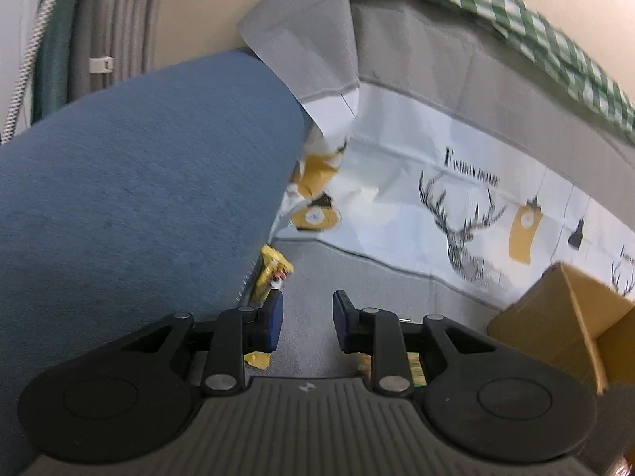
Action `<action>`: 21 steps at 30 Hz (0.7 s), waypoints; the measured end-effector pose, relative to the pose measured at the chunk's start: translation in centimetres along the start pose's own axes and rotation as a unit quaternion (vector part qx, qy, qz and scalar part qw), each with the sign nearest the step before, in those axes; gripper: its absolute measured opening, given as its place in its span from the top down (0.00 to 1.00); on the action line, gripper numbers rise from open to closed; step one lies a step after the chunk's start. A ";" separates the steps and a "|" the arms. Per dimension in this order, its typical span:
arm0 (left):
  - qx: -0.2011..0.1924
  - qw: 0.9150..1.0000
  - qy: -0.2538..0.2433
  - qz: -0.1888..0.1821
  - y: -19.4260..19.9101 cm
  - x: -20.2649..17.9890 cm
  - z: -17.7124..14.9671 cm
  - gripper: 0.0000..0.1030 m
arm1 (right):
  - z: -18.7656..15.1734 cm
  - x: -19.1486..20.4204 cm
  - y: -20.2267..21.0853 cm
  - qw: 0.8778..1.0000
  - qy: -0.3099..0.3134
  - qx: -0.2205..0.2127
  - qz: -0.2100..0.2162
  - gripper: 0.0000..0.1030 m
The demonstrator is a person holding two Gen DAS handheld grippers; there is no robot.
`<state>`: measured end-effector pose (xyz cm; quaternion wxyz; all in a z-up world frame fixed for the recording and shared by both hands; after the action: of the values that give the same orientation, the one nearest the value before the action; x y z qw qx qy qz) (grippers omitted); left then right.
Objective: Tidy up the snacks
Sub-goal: 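Grasp the round puffed-grain cake with the right tool while the left tool grasps the yellow cone snack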
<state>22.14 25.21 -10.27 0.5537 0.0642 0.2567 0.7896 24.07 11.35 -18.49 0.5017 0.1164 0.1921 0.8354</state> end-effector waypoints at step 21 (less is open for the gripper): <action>0.033 0.959 -0.255 0.120 -7.4 -0.7 -5.2 0.97 | -5.2 -0.8 13.5 0.996 0.004 0.065 0.057 0.23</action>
<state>26.61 24.70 -18.18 0.4998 0.3117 0.1236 0.7986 11.70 3.89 -17.26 0.4437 0.1564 0.2408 0.8489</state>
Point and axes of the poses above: each gripper's, at about its wrist camera, not at the fingertips, and y roughly against the way its jaws point, x to its left, z to its top, the point moved 10 cm from there along -y, roughly the way its jaws point, and after that the axes turned 13 degrees about -x, right-handed, at the moved point
